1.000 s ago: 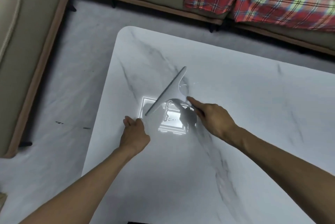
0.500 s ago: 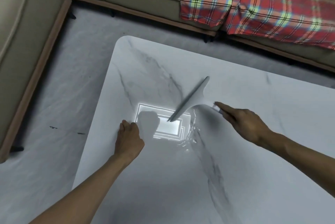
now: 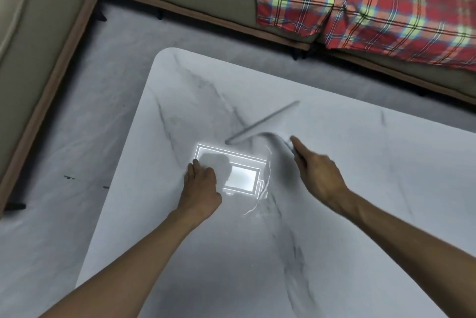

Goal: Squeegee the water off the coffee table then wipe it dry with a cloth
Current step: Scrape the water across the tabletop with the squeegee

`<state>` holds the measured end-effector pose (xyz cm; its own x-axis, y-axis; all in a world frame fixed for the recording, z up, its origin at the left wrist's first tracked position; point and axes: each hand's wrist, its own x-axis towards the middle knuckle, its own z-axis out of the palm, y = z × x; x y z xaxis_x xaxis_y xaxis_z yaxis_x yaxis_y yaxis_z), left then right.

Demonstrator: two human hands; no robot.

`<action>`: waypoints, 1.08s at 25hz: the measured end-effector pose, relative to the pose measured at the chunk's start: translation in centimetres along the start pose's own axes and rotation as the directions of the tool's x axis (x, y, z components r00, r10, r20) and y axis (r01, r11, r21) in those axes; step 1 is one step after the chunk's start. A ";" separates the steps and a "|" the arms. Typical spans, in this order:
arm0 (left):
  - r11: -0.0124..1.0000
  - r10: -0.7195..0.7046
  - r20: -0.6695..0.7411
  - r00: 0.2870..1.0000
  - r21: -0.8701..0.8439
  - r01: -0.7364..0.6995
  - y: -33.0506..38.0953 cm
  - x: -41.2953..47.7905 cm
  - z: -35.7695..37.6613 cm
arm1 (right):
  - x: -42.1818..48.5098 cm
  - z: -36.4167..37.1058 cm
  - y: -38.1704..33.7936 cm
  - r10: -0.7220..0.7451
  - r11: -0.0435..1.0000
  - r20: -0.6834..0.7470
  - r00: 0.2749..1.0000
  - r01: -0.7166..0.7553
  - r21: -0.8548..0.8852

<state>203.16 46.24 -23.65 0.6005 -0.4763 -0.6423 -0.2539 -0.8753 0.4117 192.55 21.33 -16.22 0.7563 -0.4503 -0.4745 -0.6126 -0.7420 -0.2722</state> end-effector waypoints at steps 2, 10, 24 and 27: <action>1.000 -0.019 0.033 0.999 0.009 0.019 1.5 0.5 0.3 | -4.5 -0.8 2.8 0.023 0.996 0.082 0.996 -0.015 -0.090; 0.991 -0.127 0.171 0.977 -0.018 0.132 3.4 1.8 -0.1 | 2.9 -5.4 3.6 0.076 0.995 -0.114 0.991 -0.069 0.067; 0.987 -0.142 0.192 0.971 -0.048 0.153 4.6 1.8 -0.7 | -8.4 -2.4 5.0 0.222 0.969 0.145 0.964 -0.235 0.079; 0.987 -0.140 0.177 0.974 -0.048 0.150 4.4 1.6 -0.1 | -5.9 -4.4 6.1 0.201 0.974 -0.018 0.979 -0.198 0.111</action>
<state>203.09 41.59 -22.79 0.4865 -0.3567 -0.7976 -0.1239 -0.9318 0.3412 185.35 17.24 -11.37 0.6218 -0.5989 -0.5046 -0.7717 -0.5784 -0.2645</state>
